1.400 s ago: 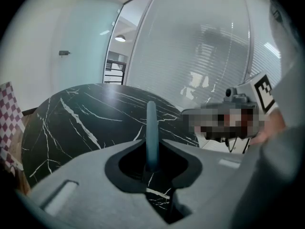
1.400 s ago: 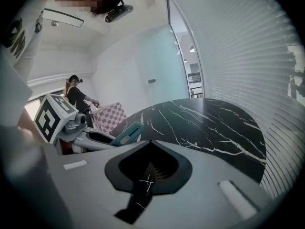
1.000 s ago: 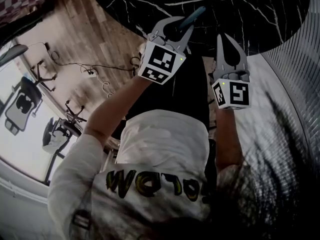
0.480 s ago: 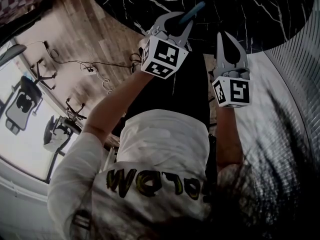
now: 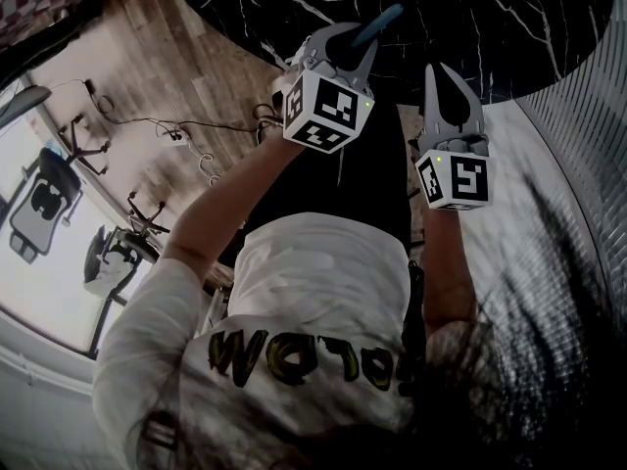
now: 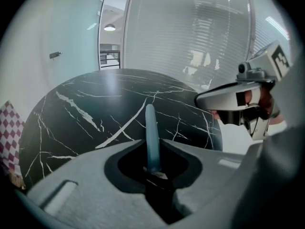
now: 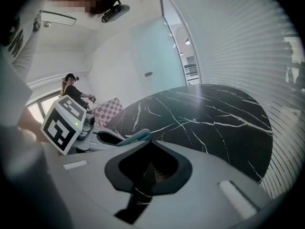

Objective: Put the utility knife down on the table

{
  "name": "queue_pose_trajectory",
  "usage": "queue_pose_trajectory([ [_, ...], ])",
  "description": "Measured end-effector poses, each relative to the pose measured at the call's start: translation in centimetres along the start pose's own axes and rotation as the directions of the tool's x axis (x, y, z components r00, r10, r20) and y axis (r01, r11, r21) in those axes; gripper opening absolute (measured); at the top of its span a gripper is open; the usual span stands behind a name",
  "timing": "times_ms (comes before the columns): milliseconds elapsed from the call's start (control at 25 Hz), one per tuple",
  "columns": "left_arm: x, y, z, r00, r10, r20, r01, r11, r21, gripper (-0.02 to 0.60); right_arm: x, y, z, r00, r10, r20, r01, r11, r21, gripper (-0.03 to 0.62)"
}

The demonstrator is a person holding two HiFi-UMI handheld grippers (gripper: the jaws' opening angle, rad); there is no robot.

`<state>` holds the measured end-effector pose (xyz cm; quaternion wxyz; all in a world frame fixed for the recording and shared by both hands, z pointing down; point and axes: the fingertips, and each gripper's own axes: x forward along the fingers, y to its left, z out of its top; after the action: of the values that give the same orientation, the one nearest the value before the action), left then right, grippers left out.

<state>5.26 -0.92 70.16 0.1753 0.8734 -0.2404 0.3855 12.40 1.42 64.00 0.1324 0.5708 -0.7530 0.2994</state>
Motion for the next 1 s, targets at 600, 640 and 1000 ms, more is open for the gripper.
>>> queue_pose_trajectory([
  [600, -0.2, 0.2, 0.2, 1.0, 0.001, 0.011, -0.001, 1.0, -0.008, 0.084, 0.2, 0.1, 0.4, 1.0, 0.01, 0.004, -0.01, 1.0, -0.002, 0.002],
  [640, -0.2, 0.3, 0.2, 1.0, 0.002, 0.013, -0.001, 1.0, -0.008, 0.084, 0.3, 0.1, 0.5, 1.0, 0.011, 0.004, -0.011, 1.0, -0.002, 0.002],
  [1000, -0.4, 0.8, 0.4, 1.0, 0.011, 0.015, -0.011, 1.0, 0.006, 0.103, 0.3, 0.3, 1.1, 1.0, 0.021, 0.004, -0.021, 1.0, -0.01, 0.002],
])
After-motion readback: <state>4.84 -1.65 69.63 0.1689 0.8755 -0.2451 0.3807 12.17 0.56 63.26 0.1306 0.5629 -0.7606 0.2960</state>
